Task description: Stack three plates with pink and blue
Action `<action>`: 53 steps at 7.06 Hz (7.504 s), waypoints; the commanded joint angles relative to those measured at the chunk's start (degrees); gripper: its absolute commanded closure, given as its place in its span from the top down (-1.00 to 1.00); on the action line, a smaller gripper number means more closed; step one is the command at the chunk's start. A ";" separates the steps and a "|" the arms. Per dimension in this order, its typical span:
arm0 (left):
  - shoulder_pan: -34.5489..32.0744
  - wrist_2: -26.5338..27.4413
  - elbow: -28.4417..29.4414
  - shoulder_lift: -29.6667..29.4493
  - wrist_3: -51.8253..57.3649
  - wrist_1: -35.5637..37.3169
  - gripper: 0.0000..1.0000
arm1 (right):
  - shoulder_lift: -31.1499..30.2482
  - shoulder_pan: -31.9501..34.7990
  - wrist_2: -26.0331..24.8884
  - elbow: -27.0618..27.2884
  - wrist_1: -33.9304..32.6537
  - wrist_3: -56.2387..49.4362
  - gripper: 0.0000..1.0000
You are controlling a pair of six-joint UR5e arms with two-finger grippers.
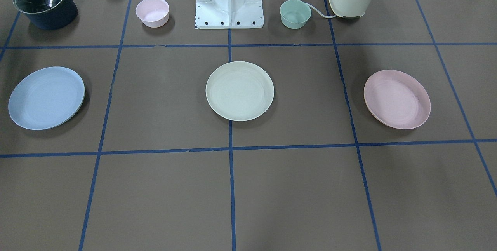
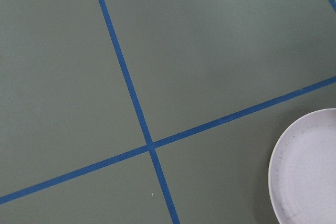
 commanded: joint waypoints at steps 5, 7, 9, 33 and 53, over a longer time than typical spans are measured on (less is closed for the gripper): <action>14.63 -0.27 4.42 -0.57 -16.33 -5.98 1.00 | -1.00 -0.17 -0.26 -0.25 0.09 0.00 1.00; 18.85 0.00 11.46 -2.22 -23.07 -17.41 0.98 | -1.00 -0.18 0.09 0.19 0.09 0.00 1.00; 20.80 0.00 14.90 -4.34 -23.55 -18.60 0.93 | -0.91 -0.18 -0.09 0.19 0.18 0.00 1.00; 52.45 10.81 0.06 -27.02 -85.07 -18.60 0.98 | -1.17 -7.10 0.35 0.80 6.41 3.66 1.00; 43.77 10.37 -7.92 -26.24 -85.60 -18.16 0.98 | 9.83 -36.41 -0.91 10.29 27.16 68.69 -1.00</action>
